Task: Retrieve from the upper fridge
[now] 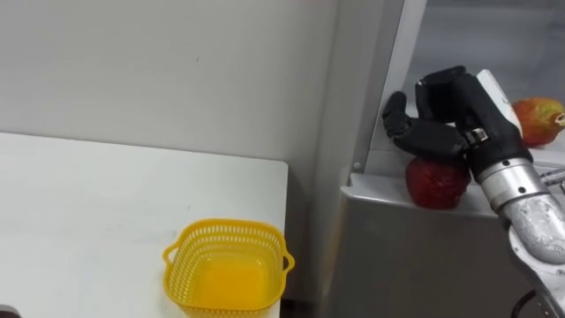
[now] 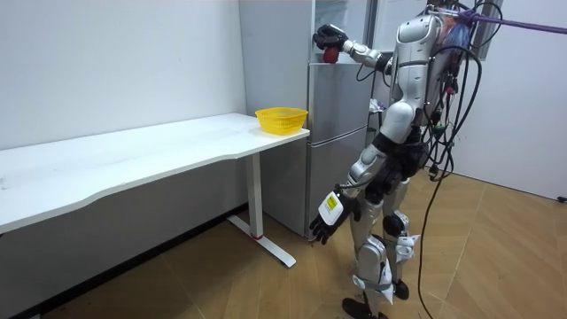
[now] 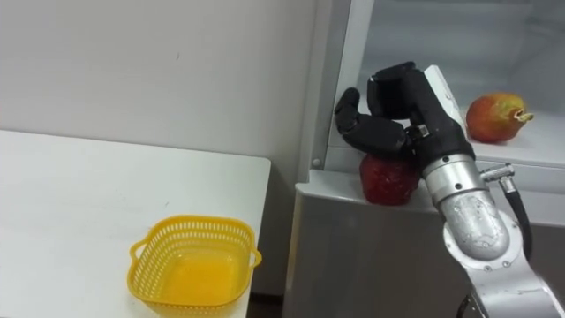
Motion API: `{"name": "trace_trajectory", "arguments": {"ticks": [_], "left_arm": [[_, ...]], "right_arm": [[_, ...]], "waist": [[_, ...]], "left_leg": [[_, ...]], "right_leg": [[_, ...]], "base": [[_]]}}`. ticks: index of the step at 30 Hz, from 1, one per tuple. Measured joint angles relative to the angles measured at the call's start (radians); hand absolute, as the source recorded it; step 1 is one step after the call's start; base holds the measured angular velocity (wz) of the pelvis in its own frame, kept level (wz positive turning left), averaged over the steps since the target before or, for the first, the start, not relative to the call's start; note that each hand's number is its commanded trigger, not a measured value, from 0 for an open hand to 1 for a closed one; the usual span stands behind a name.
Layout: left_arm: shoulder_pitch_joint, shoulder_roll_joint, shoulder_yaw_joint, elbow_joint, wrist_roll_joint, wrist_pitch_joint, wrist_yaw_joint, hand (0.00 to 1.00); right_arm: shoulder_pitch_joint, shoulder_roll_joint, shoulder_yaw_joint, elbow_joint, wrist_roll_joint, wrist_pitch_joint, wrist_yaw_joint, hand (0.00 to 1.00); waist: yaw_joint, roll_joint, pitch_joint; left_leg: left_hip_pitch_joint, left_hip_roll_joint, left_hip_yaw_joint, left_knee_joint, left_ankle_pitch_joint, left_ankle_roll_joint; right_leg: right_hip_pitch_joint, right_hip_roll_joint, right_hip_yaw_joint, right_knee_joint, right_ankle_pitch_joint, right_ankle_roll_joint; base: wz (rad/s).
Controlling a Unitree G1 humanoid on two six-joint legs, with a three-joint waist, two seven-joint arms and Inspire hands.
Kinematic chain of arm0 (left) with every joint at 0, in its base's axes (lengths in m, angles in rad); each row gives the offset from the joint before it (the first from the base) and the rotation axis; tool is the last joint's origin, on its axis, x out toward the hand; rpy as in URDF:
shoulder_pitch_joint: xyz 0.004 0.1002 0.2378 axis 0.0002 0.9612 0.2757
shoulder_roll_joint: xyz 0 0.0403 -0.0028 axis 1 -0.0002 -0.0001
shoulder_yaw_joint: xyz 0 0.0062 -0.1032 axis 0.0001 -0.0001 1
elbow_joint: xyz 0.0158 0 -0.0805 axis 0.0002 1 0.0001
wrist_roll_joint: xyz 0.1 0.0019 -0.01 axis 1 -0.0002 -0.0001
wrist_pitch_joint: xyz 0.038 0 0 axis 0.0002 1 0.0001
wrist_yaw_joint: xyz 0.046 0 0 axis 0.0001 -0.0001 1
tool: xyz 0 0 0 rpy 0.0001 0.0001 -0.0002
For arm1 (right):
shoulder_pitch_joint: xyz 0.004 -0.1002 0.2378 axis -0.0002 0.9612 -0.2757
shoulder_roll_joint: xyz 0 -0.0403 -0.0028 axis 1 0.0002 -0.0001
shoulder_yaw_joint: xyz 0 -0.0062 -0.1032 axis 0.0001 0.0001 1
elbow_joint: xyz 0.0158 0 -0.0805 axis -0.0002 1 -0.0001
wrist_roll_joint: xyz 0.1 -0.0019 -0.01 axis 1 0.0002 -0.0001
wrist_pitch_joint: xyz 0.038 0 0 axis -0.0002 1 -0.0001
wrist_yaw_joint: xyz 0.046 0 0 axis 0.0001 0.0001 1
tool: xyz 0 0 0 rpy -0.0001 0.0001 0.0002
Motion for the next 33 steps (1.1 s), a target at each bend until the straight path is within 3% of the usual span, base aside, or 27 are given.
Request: {"name": "trace_trajectory", "arguments": {"ticks": [1,2,3,10,14,20,33], "left_arm": [[0.000,0.000,0.000,0.000,-0.001,0.000,0.000,0.00],[-0.001,0.000,0.001,0.000,-0.001,0.000,0.003,0.00],[0.000,0.000,0.001,0.000,-0.001,0.000,0.005,0.00],[-0.005,-0.001,0.001,0.008,-0.002,-0.002,0.016,0.00],[-0.006,-0.001,0.001,0.009,-0.003,-0.006,0.016,0.00],[-0.006,-0.001,-0.001,0.008,-0.004,-0.030,0.016,0.00],[0.001,-0.004,-0.001,0.025,-0.004,-0.067,0.021,0.00]], "right_arm": [[0.003,0.000,0.002,0.000,-0.016,0.000,-0.001,0.24],[0.005,0.000,0.002,-0.001,-0.034,0.000,-0.004,0.04],[0.005,0.000,0.002,-0.002,-0.053,0.000,-0.005,0.00],[0.012,0.010,0.002,-0.038,-0.257,-0.003,-0.052,0.00],[0.096,0.036,0.003,-0.132,-0.378,-0.017,-0.108,0.00],[0.158,0.101,0.003,-0.205,-0.440,-0.029,-0.147,0.00],[0.334,0.116,0.004,-0.318,-0.539,-0.098,-0.225,0.00]], "waist": [[0.000,0.000,-0.0003],[0.000,-0.002,-0.0012],[0.000,-0.002,-0.0013],[0.003,-0.002,-0.0063],[0.008,-0.001,-0.0071],[0.008,0.013,-0.0056],[0.006,0.028,-0.0037]], "left_leg": [[0.003,0.000,0.000,-0.001,0.000,0.000],[0.003,0.000,0.000,-0.001,0.000,0.000],[0.003,0.000,0.000,-0.001,0.000,0.000],[0.004,0.001,0.000,-0.001,0.000,0.000],[0.009,0.001,0.001,-0.001,0.000,0.000],[0.004,0.001,0.001,-0.003,0.000,0.000],[0.013,0.001,0.003,-0.006,0.000,0.000]], "right_leg": [[0.003,0.000,0.000,0.000,0.000,0.000],[0.003,0.000,0.000,0.000,0.000,0.000],[0.003,0.000,0.000,0.000,0.000,0.000],[0.003,0.001,0.001,0.000,0.000,0.000],[0.002,0.001,0.001,0.000,0.000,0.000],[0.000,0.000,0.000,0.000,0.000,0.000],[0.004,0.000,0.001,-0.001,0.000,0.000]], "base": [[0.00],[0.00],[0.00],[0.00],[0.00],[0.00],[0.00]]}}
